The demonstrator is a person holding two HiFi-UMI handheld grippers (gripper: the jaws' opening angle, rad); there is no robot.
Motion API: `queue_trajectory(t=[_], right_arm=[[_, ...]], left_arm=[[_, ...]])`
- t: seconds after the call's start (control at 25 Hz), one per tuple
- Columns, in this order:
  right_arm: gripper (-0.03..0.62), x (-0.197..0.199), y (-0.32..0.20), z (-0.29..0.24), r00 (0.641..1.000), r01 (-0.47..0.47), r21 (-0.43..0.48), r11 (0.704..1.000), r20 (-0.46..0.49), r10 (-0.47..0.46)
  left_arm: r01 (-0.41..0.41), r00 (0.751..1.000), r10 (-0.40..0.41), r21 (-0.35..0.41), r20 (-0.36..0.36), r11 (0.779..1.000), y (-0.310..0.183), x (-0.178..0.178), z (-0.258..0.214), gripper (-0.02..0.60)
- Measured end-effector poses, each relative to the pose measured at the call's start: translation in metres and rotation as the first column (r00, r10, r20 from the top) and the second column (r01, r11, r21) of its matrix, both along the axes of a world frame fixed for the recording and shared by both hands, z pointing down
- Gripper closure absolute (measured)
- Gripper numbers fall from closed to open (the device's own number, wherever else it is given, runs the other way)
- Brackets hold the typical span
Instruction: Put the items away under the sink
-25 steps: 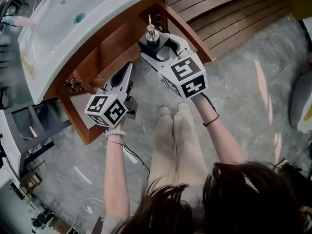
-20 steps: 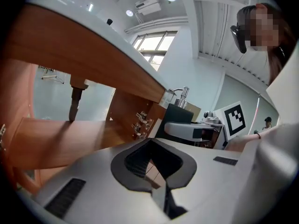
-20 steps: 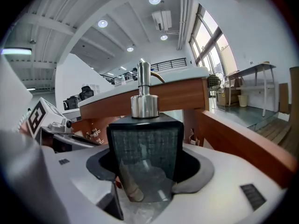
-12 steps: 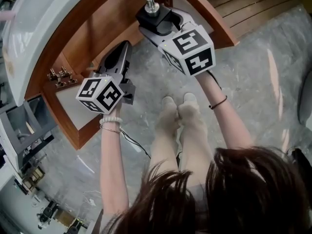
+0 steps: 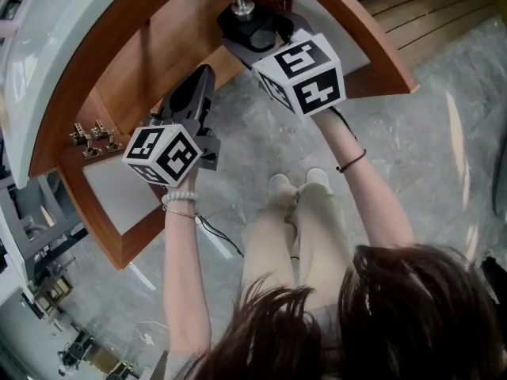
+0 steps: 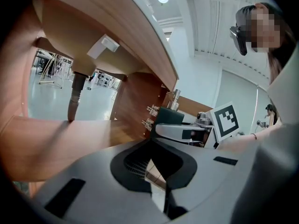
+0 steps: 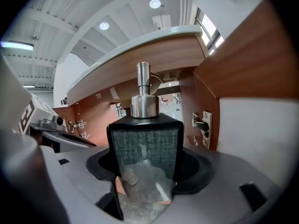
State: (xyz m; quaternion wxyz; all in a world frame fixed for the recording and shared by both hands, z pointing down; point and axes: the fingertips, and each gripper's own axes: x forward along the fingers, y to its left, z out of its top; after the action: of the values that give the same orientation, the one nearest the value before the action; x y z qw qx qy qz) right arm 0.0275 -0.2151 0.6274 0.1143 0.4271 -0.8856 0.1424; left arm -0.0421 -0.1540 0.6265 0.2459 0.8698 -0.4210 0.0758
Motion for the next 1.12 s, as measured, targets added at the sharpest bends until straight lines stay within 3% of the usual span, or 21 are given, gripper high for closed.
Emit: queue_trajectory(t=[1.12], right_arm=[[0.275,-0.047,-0.09,0.033,1.0,-0.023,0.153,0.988,-0.005,0.024]], left_arm=[[0.053,0.998,-0.056,0.127,0.017,0.991,-0.077,-0.037,0.036,0.58]])
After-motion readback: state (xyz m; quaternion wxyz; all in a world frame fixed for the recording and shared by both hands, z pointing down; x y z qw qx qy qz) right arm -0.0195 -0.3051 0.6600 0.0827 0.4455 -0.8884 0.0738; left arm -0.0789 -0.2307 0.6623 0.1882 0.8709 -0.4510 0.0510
